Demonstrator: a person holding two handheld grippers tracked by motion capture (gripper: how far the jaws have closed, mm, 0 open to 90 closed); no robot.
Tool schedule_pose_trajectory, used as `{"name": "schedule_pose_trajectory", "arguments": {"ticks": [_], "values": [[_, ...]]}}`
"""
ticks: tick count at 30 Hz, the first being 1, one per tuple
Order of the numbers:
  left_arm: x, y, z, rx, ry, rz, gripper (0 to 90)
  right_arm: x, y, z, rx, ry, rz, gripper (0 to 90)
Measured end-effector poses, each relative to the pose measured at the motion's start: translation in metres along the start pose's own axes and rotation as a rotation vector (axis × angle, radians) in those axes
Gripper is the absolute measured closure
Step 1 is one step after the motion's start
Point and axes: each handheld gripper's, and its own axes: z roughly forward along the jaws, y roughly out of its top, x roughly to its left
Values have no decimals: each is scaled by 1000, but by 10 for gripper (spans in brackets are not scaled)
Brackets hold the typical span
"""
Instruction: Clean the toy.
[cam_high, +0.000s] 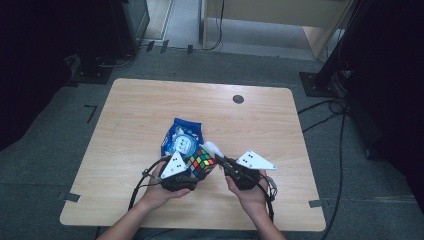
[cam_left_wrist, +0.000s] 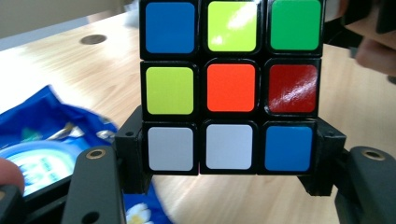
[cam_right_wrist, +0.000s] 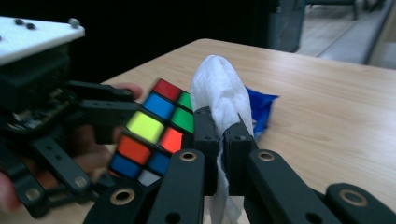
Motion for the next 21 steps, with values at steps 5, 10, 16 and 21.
{"name": "schedule_pose_trajectory", "arguments": {"ticks": [5,10,16,21], "values": [[-5,-2,4,19,-22,24,342,-5,0,3,-11,131,126,878],[-7,-2,6,25,-25,26,342,3,4,1,-23,231,180,878],[-6,0,2,11,-16,29,342,11,7,-1,-20,259,161,875],[-5,0,0,1,-10,31,341,-1,1,-5,-29,227,190,872]]}}
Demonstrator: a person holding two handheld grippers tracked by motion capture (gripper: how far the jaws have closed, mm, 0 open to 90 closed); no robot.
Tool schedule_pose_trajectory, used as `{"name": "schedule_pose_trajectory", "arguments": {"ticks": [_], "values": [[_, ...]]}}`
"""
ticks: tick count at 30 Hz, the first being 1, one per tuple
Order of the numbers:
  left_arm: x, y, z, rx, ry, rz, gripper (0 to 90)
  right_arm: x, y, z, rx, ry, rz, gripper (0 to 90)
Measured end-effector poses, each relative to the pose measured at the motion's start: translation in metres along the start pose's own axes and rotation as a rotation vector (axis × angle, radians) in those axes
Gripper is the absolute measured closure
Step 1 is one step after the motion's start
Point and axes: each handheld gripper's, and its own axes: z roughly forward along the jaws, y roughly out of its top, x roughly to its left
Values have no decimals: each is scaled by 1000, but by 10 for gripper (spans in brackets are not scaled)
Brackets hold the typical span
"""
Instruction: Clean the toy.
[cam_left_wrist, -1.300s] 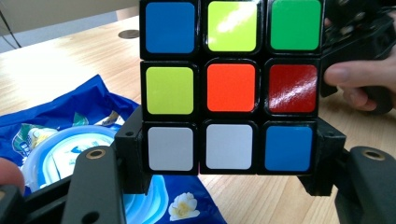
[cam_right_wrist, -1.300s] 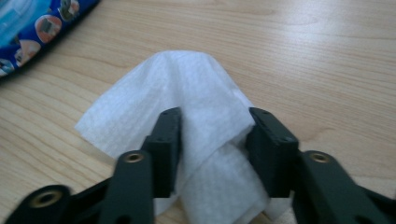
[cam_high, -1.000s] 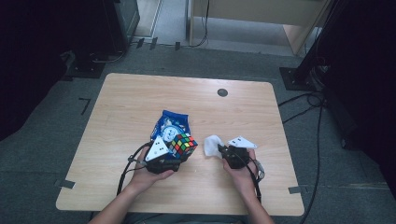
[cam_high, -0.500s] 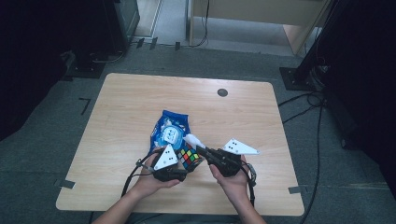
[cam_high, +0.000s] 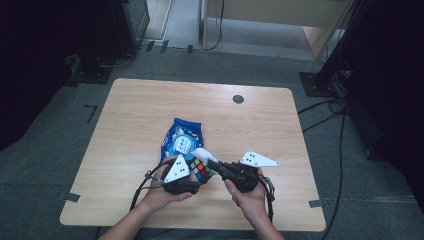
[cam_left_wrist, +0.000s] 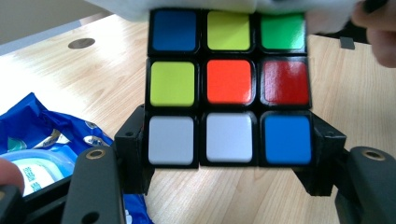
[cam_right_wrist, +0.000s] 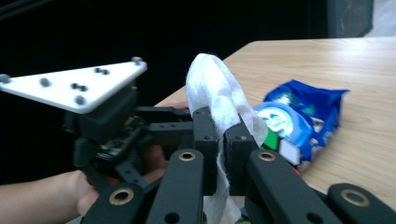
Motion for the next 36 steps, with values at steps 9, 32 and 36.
{"name": "schedule_pose_trajectory", "arguments": {"ticks": [9,32,36], "values": [[9,3,-7,-32,15,-29,343,-20,-8,-6,-8,-78,92,861],[21,2,-15,-63,35,-83,342,-24,-2,-11,-3,-51,89,846],[22,2,-15,-64,36,-86,343,-43,-2,-24,-21,-216,112,813]]}}
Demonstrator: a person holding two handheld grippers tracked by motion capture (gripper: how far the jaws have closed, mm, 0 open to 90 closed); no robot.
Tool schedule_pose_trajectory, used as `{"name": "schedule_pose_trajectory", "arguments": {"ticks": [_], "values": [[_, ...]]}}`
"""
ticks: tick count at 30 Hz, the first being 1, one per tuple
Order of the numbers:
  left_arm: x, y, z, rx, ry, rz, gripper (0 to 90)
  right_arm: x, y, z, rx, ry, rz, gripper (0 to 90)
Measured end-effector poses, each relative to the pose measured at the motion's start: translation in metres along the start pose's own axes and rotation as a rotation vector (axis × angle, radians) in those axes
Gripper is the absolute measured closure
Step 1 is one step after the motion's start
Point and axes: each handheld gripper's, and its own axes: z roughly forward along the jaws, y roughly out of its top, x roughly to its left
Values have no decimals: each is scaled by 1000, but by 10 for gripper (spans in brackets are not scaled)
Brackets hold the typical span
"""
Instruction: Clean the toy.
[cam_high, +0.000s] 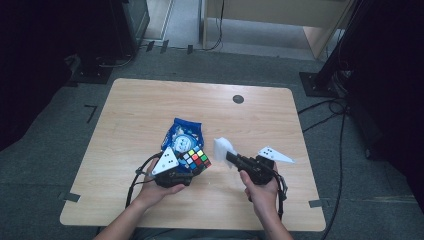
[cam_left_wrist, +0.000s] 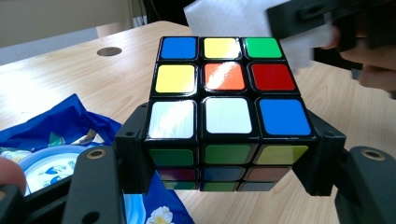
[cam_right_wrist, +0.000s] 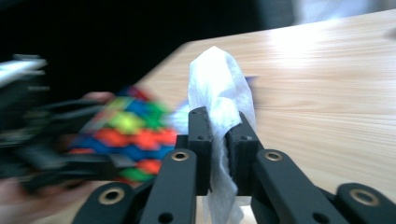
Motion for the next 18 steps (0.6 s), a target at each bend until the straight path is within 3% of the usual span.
{"name": "schedule_pose_trajectory", "arguments": {"ticks": [3,5,6,7,9,11,13,18], "values": [[0,0,0,0,0,-1,343,-12,-1,-3,-14,-136,-40,700],[1,1,0,-3,-2,-11,343,-12,0,-4,-29,-153,-76,623],[2,1,0,-4,-2,-17,343,-10,0,-3,-35,-156,-118,595],[2,1,-1,-6,-3,-23,342,-7,0,-1,-28,-151,-150,573],[5,3,-2,-14,-6,-38,343,-1,-4,6,5,-92,-223,521],[7,4,-5,-22,-11,-55,343,4,-12,17,77,-38,-313,479],[9,6,-6,-29,-26,-74,343,9,-22,28,123,-38,-412,434],[5,7,-4,-19,-50,-81,342,29,-38,46,119,-9,-538,407]]}}
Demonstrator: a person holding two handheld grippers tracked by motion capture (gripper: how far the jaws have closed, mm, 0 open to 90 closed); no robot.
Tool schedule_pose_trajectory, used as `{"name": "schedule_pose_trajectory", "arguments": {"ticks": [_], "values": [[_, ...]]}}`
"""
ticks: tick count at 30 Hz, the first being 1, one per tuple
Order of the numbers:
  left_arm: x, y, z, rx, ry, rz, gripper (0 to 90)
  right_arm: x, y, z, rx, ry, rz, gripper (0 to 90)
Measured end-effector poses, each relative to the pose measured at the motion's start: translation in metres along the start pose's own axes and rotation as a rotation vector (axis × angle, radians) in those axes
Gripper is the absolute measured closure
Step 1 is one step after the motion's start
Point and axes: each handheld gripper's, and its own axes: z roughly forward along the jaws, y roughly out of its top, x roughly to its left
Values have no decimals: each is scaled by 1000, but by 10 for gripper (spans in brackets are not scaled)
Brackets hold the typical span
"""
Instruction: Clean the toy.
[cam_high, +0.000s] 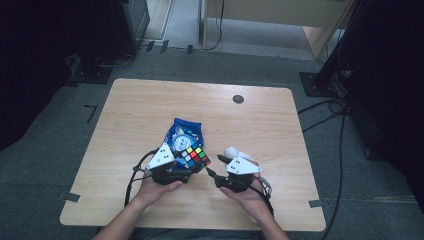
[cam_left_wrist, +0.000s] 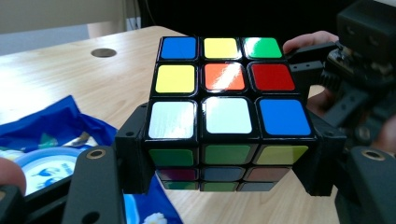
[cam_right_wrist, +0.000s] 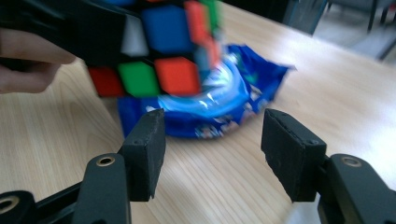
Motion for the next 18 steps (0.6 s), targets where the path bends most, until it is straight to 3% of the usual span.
{"name": "schedule_pose_trajectory", "arguments": {"ticks": [4,8,10,12,18], "values": [[-3,1,0,-13,-12,-14,342,17,2,4,-25,-14,-70,484],[-2,2,-1,-28,-20,-19,341,22,4,3,-30,-11,-26,551],[-2,2,0,-29,-49,-33,341,24,5,2,-26,-18,-16,552],[-4,2,1,-24,-46,-20,340,26,5,2,-24,-2,-8,547],[-6,1,4,-6,-32,-6,335,30,7,2,-2,-26,22,547]]}}
